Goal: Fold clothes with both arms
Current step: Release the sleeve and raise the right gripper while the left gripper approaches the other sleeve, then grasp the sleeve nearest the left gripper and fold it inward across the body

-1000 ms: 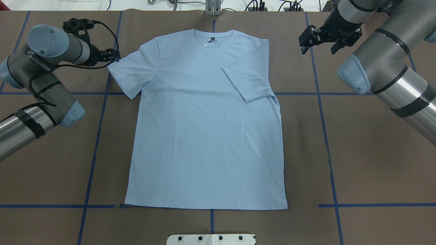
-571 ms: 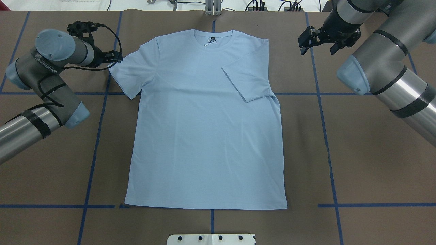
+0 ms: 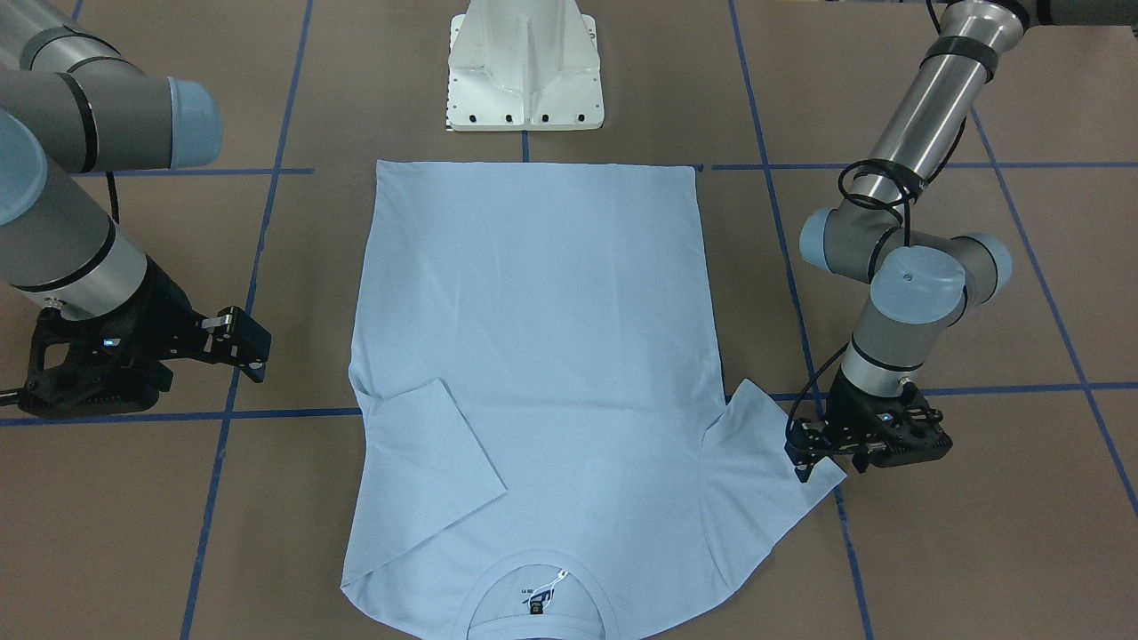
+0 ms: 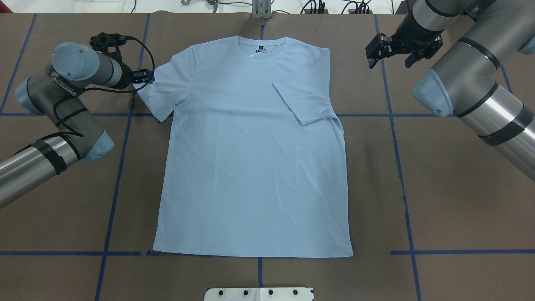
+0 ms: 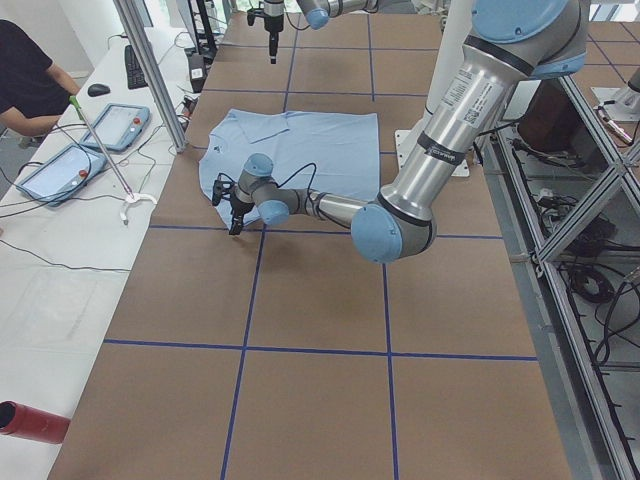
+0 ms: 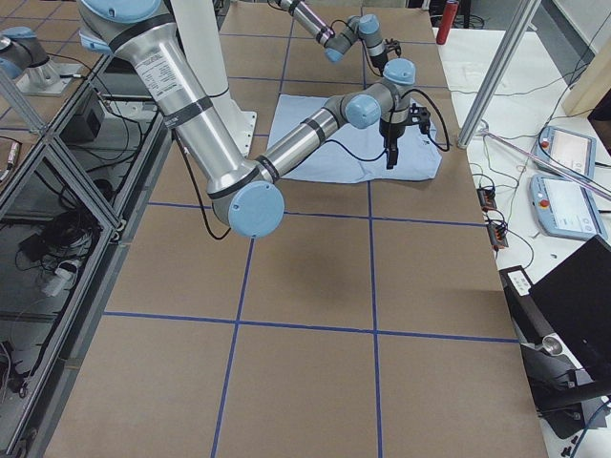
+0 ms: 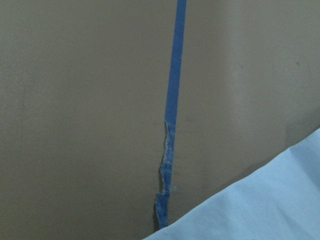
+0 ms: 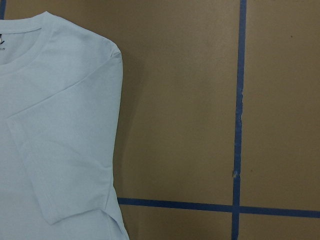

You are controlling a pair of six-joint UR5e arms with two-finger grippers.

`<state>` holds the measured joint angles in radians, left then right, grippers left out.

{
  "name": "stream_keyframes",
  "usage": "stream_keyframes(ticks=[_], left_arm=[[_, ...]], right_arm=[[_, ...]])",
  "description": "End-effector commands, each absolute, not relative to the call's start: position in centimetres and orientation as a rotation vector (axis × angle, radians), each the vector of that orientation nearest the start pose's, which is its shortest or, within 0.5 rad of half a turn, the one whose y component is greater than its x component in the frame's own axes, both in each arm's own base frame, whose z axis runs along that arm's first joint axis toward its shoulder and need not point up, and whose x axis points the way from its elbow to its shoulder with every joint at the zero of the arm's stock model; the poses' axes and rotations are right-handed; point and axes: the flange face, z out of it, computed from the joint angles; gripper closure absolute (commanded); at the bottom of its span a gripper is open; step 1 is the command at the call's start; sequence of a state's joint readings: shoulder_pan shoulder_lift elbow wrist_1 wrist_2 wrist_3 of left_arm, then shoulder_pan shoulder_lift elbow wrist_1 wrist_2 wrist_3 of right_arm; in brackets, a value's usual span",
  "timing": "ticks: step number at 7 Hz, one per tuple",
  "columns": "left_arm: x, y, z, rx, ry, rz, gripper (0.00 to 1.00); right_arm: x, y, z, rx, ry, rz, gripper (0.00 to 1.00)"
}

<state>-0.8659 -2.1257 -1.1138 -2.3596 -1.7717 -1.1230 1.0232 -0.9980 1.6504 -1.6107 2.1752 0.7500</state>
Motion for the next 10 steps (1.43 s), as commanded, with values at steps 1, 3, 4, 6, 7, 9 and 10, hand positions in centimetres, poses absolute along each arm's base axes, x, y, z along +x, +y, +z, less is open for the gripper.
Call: stream_keyframes(ticks=[1, 3, 4, 6, 7, 9, 10], left_arm=[[40.2, -64.7, 47.2, 0.392, 0.817, -0.299, 0.27], [40.2, -64.7, 47.1, 0.395, 0.819, -0.297, 0.57], [40.2, -64.7, 47.0, 0.395, 0.819, -0.297, 0.74], [40.1, -64.7, 45.3, 0.404, 0.839, -0.294, 1.0], [39.9, -64.5, 43.8, 0.417, 0.859, -0.29, 1.0], [40.1, -64.4, 37.0, 0.401, 0.846, -0.296, 1.0], [42.0, -65.0, 30.4, 0.365, 0.847, -0.329, 1.0]], right_arm=[[-28.4, -61.3, 29.1, 0.119, -0.823, 0.006, 0.0], [-28.5, -61.3, 29.2, 0.116, -0.823, 0.006, 0.0], [-28.5, -61.3, 29.2, 0.116, -0.823, 0.006, 0.0], [-28.6, -61.2, 29.3, 0.114, -0.822, 0.005, 0.0], [-28.6, -61.2, 29.3, 0.117, -0.822, 0.005, 0.0], [-28.6, -61.2, 29.5, 0.114, -0.82, 0.006, 0.0], [-28.6, -61.2, 29.5, 0.114, -0.82, 0.006, 0.0]])
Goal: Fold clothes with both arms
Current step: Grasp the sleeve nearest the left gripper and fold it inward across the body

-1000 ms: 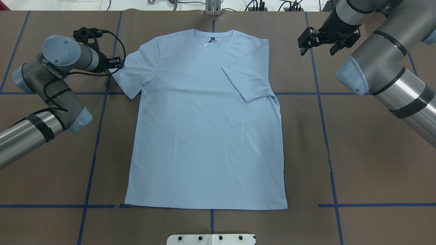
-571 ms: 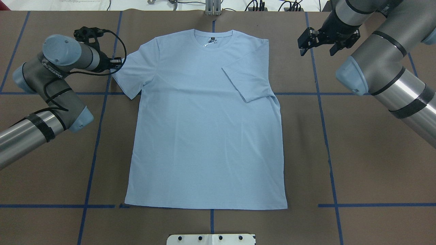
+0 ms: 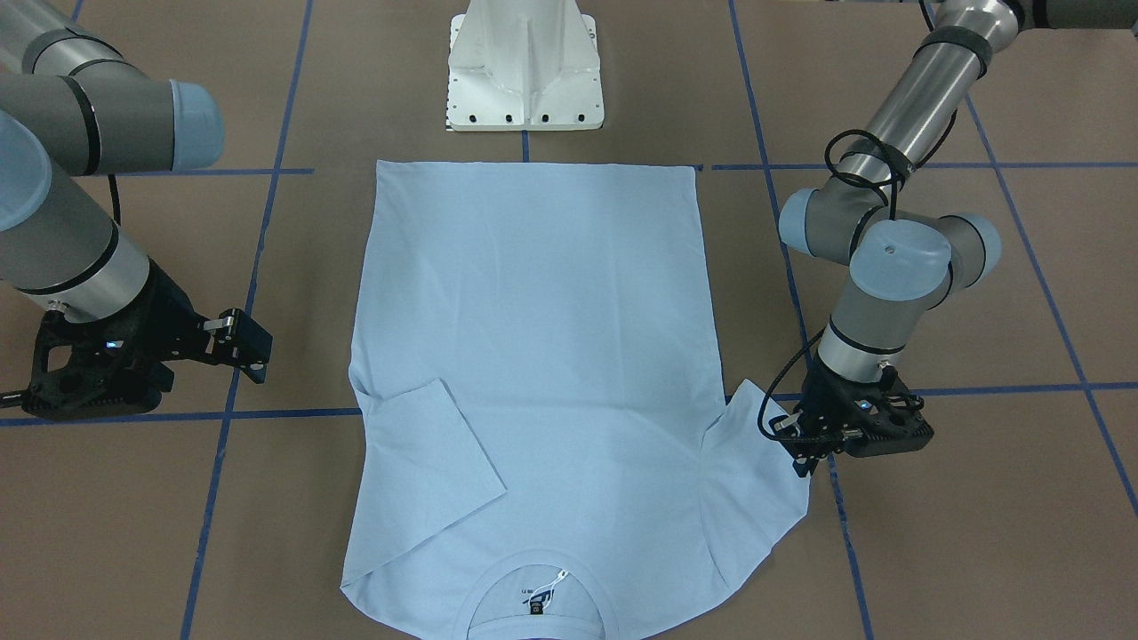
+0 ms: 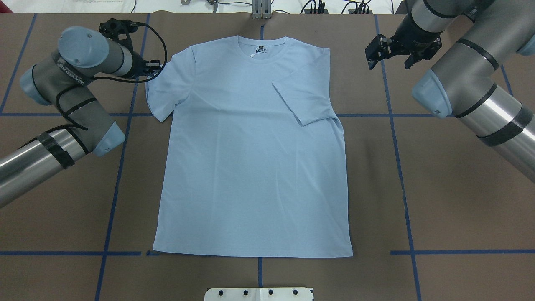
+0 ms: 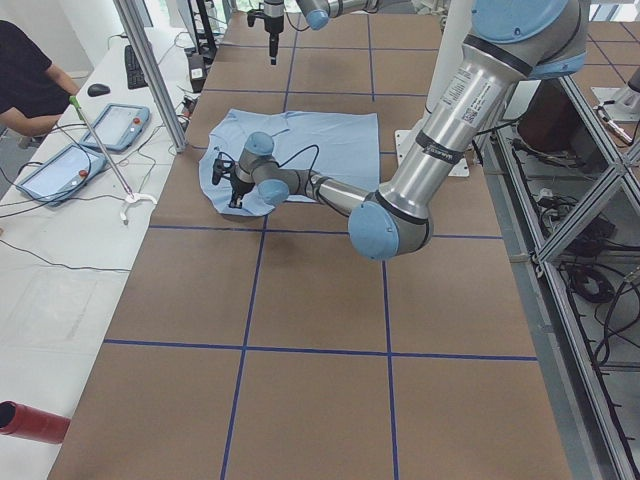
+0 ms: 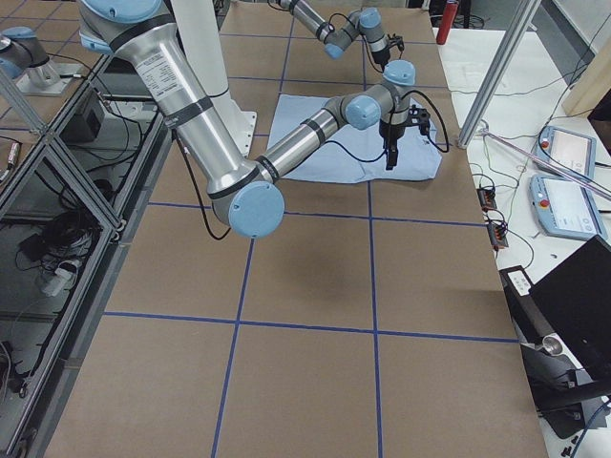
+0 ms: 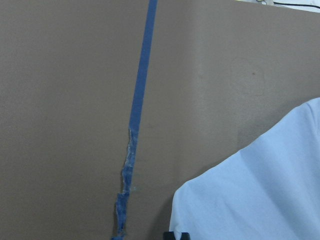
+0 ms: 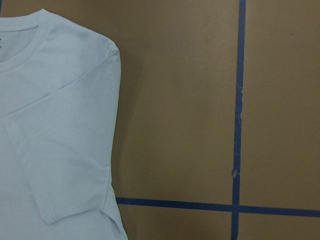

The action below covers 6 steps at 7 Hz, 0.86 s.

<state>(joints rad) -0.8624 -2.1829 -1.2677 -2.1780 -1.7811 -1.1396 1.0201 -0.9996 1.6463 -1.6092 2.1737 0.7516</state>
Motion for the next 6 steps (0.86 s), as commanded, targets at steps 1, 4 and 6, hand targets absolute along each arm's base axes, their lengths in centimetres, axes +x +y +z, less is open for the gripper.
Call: stream_keyframes(ticks=[1, 4, 6], left_arm=[[45.7, -64.7, 24.8, 0.332, 0.901, -0.372, 1.0], [56.5, -63.7, 20.7, 0.273, 0.932, -0.406, 0.47], [56.6, -63.9, 21.3, 0.335, 0.942, -0.413, 0.0]], right_arm=[[-28.6, -61.2, 29.6, 0.113, -0.819, 0.007, 0.0], [-28.6, -61.1, 30.2, 0.108, -0.814, 0.007, 0.0], [-28.7, -61.1, 30.2, 0.108, -0.814, 0.008, 0.0]])
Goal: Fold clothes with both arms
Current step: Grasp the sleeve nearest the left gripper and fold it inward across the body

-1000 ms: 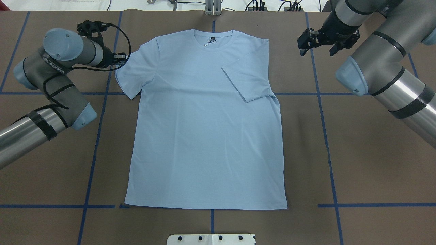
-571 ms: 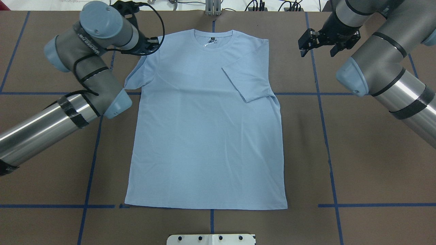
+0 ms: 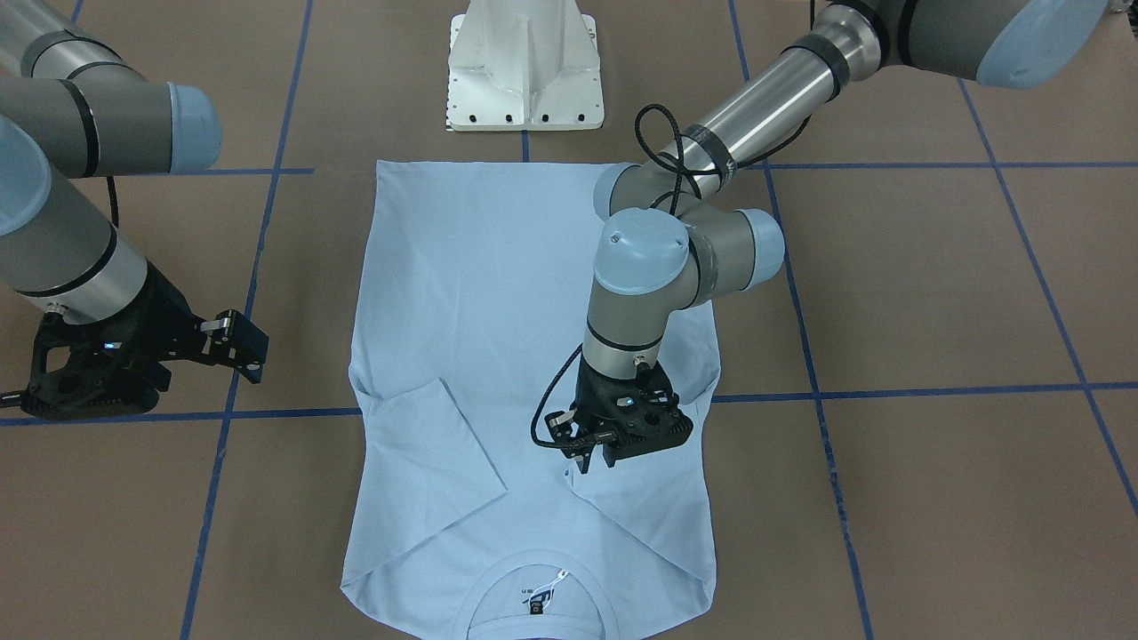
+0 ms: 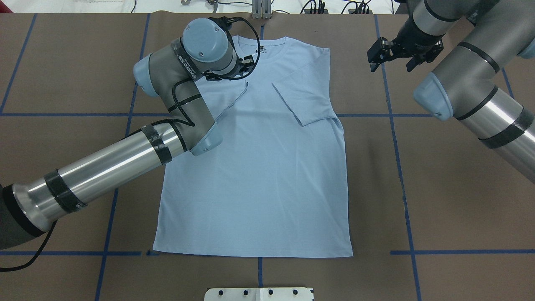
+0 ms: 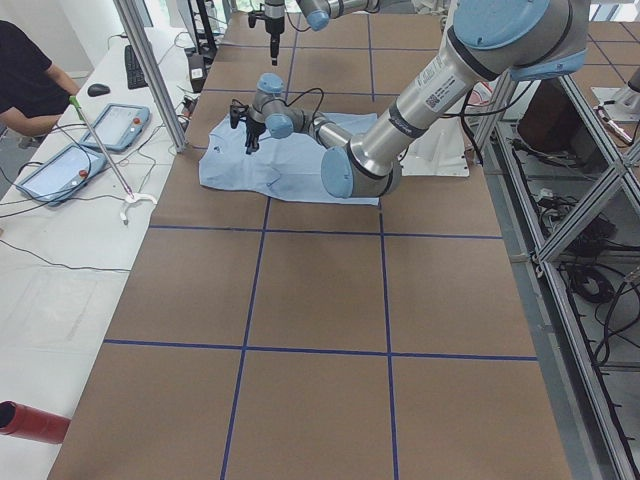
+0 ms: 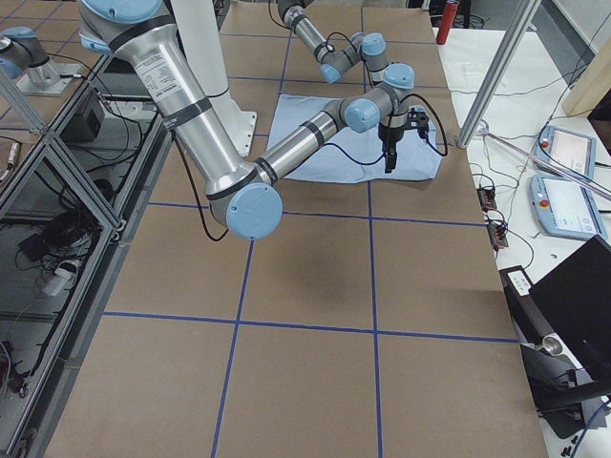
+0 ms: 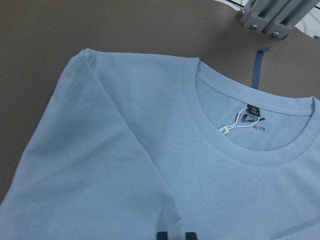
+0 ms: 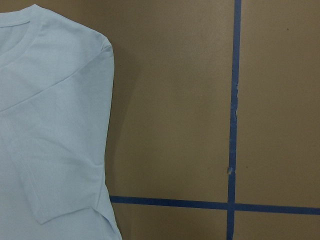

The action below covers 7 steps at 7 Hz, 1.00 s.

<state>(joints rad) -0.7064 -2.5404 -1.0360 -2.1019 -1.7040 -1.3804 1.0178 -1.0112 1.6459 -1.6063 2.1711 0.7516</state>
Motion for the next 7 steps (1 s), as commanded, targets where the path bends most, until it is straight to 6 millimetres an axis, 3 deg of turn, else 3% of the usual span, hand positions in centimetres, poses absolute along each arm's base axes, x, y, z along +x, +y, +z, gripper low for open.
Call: stream_keyframes(ticks=[1, 2, 3, 5, 7], left_arm=[[56.4, -63.9, 20.8, 0.345, 0.963, -0.409, 0.0], [55.6, -64.7, 21.0, 0.352, 0.959, -0.42, 0.0], [53.6, -67.1, 22.7, 0.378, 0.931, -0.434, 0.0], [52.3, -70.6, 28.2, 0.475, 0.871, -0.508, 0.0], [52.0, -71.8, 31.2, 0.55, 0.812, -0.559, 0.02]], right_arm=[[-28.7, -61.1, 30.2, 0.108, -0.814, 0.008, 0.0], [-28.7, -61.1, 30.2, 0.107, -0.813, 0.009, 0.0], [-29.1, -61.1, 30.6, 0.1, -0.806, 0.007, 0.0], [-29.5, -61.2, 30.6, 0.097, -0.805, 0.005, 0.0], [-29.6, -61.4, 30.9, 0.093, -0.799, 0.006, 0.0]])
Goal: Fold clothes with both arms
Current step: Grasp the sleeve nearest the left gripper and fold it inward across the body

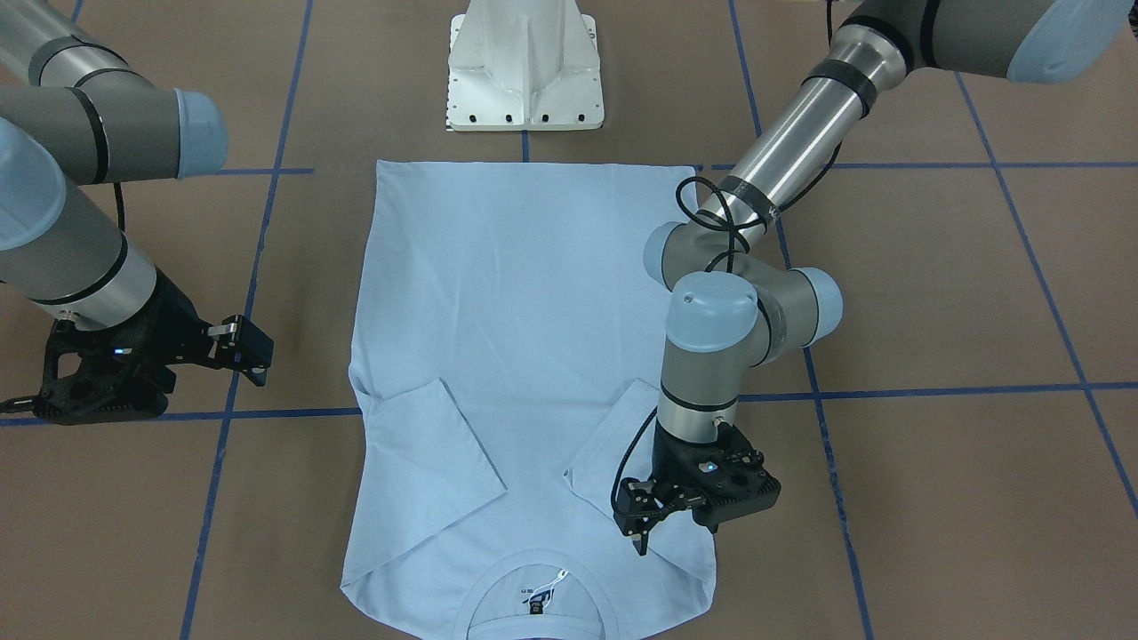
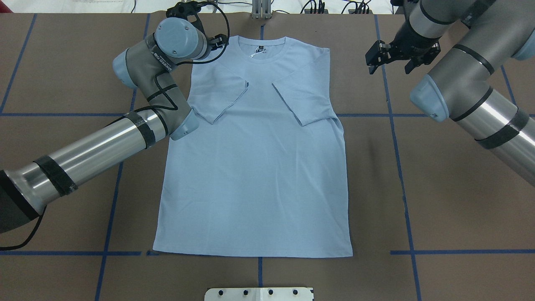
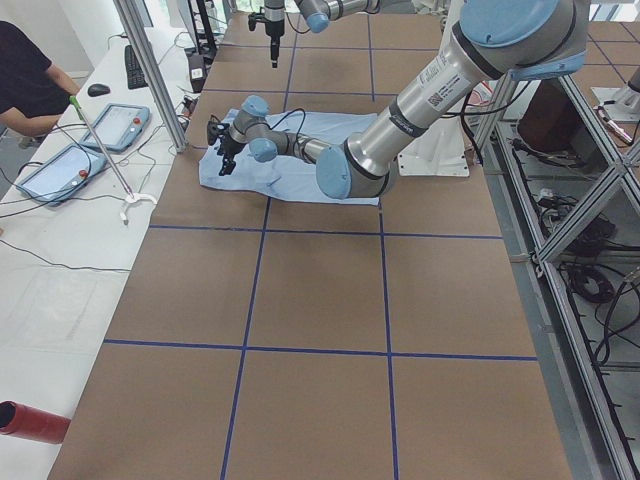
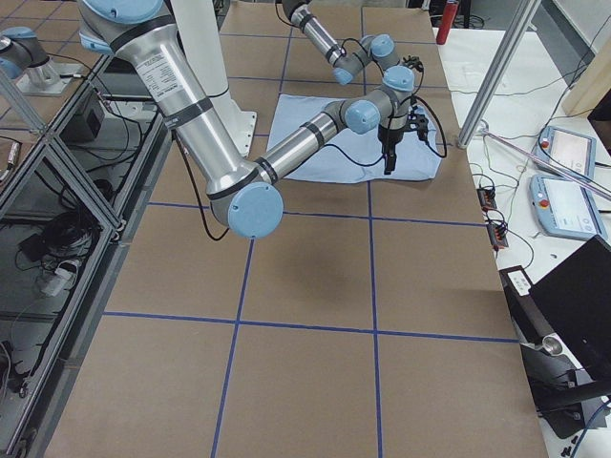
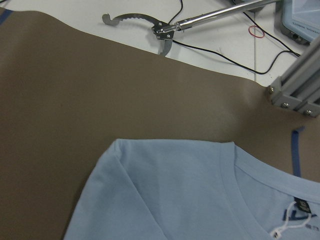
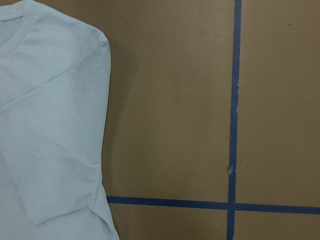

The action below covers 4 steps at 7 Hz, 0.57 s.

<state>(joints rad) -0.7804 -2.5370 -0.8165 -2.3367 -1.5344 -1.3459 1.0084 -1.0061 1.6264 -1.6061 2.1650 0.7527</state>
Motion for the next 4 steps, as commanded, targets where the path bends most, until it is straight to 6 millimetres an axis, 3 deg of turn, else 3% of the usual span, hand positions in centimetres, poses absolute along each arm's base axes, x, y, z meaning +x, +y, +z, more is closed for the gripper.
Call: stream_keyframes(ticks=[1, 2, 3, 4], left_arm=[[52.1, -71.8, 31.6, 0.56, 0.82, -0.561, 0.11], [52.3, -72.1, 34.1, 0.572, 0.832, -0.563, 0.15], [52.4, -72.5, 34.6, 0.593, 0.824, -0.574, 0.15], [52.8, -72.7, 33.2, 0.599, 0.834, -0.57, 0.19]], right_arm=[[-29.7, -61.5, 31.0, 0.089, -0.798, 0.007, 0.0], [-29.8, -61.5, 31.0, 0.09, -0.798, 0.006, 0.0], [-29.8, -61.5, 31.2, 0.087, -0.796, 0.007, 0.0], [-29.8, -61.5, 31.3, 0.085, -0.794, 0.008, 0.0]])
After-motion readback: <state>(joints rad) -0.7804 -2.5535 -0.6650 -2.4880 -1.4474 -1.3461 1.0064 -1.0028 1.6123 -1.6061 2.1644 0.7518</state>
